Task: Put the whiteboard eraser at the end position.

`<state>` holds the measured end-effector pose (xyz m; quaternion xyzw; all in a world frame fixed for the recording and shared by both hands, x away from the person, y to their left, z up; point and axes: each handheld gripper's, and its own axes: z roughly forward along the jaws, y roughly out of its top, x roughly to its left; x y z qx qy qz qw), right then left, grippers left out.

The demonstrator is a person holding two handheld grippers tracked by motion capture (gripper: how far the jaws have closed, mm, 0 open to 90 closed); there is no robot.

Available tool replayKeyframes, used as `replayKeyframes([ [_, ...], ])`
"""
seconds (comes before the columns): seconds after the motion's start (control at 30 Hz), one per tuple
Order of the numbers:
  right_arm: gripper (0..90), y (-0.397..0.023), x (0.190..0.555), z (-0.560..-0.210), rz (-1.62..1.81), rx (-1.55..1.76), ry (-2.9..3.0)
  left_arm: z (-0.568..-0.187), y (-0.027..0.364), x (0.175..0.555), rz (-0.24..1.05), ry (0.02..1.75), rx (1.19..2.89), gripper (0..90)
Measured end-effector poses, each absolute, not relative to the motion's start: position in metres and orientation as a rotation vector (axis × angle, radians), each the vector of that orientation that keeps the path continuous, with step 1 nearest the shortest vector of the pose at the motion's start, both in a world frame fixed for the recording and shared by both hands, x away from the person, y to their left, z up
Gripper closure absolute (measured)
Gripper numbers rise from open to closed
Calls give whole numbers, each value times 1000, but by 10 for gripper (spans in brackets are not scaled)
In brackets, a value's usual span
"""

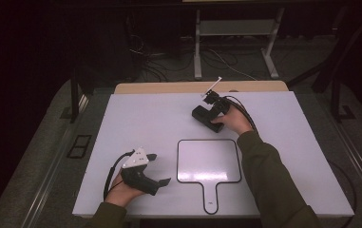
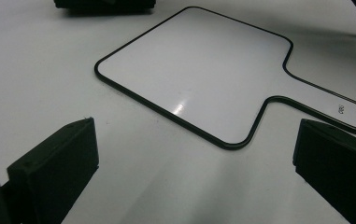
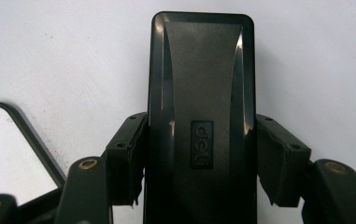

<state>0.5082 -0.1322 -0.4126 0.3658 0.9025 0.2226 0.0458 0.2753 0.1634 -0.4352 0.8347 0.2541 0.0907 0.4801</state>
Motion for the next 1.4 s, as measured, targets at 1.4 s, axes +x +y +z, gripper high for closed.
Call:
replayKeyframes([
  [1.4,192,-152,483,-385,928,1068,2648,-435,163,278,228,636,2029,0],
])
